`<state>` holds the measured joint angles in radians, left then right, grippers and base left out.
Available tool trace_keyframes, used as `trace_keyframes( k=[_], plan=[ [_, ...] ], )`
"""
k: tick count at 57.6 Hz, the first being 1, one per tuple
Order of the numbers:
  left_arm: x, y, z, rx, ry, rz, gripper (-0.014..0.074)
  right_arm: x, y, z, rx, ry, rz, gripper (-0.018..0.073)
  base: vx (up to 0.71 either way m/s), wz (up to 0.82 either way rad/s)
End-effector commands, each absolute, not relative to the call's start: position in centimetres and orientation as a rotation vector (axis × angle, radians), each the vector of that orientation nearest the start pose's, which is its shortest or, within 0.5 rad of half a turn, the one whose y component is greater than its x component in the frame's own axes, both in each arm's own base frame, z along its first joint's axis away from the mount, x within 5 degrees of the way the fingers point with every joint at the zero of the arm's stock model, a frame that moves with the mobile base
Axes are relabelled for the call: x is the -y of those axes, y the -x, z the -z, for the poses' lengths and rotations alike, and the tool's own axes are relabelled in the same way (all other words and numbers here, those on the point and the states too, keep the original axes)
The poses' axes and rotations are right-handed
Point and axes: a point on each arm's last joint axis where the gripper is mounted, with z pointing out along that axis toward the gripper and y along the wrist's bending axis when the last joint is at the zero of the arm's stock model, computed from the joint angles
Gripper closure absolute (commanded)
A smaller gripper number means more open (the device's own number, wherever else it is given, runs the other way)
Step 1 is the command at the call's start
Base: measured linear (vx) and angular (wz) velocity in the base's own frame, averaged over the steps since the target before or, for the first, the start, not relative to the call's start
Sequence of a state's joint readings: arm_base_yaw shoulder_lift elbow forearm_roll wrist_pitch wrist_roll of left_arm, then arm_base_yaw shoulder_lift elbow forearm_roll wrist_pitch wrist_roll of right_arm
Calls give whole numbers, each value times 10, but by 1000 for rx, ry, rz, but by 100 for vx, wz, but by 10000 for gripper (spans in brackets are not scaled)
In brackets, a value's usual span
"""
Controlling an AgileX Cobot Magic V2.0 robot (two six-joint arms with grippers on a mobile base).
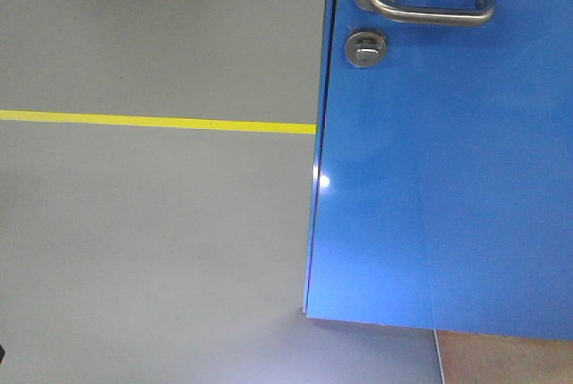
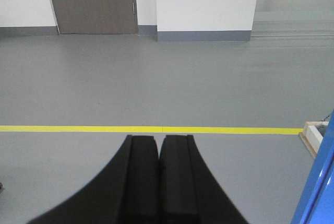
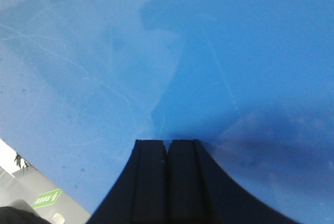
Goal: Move to blue door and open it
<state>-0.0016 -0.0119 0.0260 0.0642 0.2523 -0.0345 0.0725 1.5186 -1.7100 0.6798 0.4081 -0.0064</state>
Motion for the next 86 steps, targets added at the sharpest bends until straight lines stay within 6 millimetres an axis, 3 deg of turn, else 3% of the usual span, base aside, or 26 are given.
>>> trace_keyframes(
  k=[1, 86],
  plan=[
    [0, -54, -199, -1629, -14, -16, 524, -41, -333, -518, -1511, -270, -716, 547, 22, -2],
    [0, -54, -199, -1629, -14, -16, 524, -41, -335, -516, -1517, -271, -712, 547, 6, -1]
  ],
)
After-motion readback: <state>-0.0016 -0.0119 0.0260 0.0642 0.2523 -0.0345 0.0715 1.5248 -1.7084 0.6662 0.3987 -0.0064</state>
